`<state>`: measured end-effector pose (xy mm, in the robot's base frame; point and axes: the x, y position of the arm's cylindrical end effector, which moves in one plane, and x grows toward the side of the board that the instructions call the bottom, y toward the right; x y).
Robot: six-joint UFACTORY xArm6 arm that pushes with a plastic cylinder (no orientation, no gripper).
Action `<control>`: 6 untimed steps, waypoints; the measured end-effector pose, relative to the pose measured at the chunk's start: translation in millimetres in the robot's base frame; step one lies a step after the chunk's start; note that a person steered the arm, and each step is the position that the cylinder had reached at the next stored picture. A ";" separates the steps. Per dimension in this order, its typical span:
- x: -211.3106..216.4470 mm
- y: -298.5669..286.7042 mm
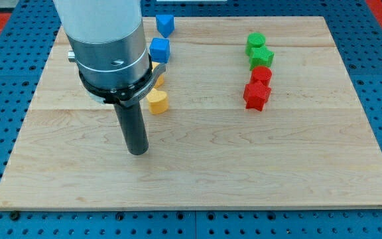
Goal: Move your hand below the red star vertically
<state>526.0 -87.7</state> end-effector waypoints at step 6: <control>-63.7 237.9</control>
